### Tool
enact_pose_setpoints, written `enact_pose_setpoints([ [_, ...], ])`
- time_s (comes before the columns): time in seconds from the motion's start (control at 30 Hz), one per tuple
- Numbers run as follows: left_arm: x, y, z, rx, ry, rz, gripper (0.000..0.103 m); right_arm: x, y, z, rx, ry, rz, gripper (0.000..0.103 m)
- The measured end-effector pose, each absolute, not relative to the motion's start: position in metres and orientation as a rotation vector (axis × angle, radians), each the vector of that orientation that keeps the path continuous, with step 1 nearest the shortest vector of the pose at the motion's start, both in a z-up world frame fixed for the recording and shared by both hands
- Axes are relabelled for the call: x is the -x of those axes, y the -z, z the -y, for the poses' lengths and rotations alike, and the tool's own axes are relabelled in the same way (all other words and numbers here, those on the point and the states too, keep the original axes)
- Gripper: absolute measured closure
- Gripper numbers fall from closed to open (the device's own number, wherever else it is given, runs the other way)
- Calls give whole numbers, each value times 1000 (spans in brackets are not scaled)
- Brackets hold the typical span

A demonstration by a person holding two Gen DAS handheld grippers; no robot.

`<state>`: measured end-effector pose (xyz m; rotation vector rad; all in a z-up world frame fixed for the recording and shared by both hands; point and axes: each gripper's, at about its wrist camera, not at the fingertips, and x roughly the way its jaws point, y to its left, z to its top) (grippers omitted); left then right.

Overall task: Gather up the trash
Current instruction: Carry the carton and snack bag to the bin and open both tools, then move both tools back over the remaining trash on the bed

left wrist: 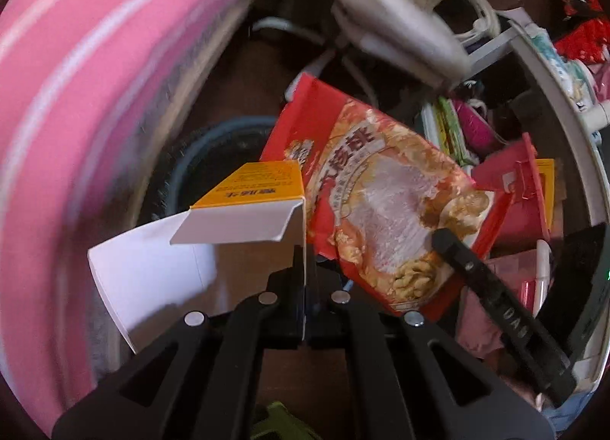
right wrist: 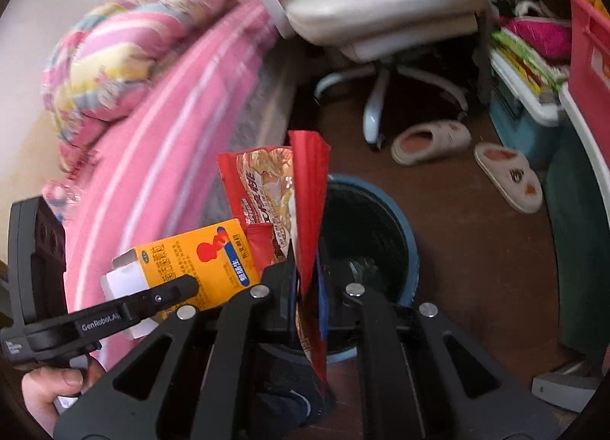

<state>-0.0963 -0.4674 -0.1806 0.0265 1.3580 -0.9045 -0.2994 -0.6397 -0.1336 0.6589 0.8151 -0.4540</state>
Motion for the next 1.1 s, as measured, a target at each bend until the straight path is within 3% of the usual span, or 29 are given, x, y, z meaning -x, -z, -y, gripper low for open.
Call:
enact_pose_setpoints([
  [0.1, 89, 205, 483, -68, 889, -1413, 101, 292, 155, 644, -657, 471, -863, 91],
  [0.17, 84, 218, 483, -60, 879, -1448, 88, 286, 168, 648, -666, 471, -897, 81],
  [0.23, 80, 227, 482, -68, 840, -1467, 36, 284, 174, 650, -669, 473, -909, 51],
  [0.27, 79, 228, 479, -73, 817, -1452, 31, 283, 174, 650, -665, 473, -912, 48],
  [0.33, 75, 225, 476, -55, 817, -1442, 30, 284, 170, 646, -636, 479, -906, 36],
  [0.53, 66, 198, 447, 103, 784, -1379, 21, 287, 132, 620, -500, 519, -824, 18],
  [0.73, 64, 137, 411, 240, 754, -1248, 18, 289, 44, 556, -265, 493, -563, 13],
  [1.1, 76, 12, 237, 528, 648, -850, 12, 258, -64, 422, -72, 174, -441, 10],
])
